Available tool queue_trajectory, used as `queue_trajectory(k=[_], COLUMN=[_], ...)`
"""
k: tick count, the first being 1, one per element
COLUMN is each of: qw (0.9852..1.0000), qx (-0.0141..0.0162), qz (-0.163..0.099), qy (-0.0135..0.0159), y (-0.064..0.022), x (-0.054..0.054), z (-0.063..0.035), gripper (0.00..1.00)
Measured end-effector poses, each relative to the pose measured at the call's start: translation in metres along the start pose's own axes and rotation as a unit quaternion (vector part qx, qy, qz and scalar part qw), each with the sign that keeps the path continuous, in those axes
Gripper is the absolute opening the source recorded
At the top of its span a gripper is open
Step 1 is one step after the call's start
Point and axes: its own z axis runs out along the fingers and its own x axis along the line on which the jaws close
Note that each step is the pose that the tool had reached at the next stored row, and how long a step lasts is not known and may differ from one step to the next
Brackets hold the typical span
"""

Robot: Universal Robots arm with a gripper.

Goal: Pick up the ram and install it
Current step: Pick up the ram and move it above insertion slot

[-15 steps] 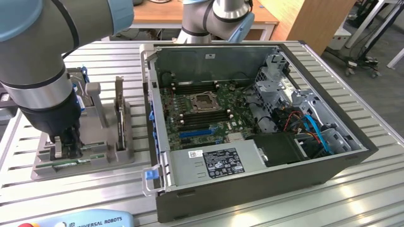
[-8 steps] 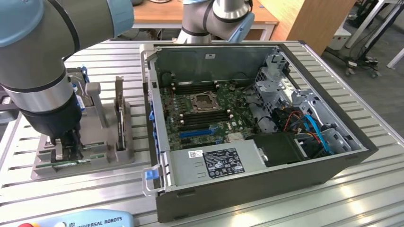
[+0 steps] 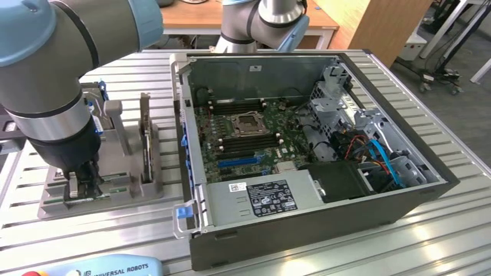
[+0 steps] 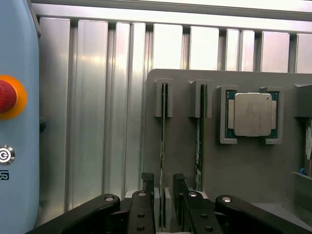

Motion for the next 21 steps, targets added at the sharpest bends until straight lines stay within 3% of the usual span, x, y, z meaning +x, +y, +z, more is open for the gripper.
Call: queue_trajectory(k=[21], qw=[1.0000], qx=[0.0000], qz=[0.000], qy=[0.0000], y=[-0.0005], x=[0.0004], z=[0.0102], gripper=[0.30])
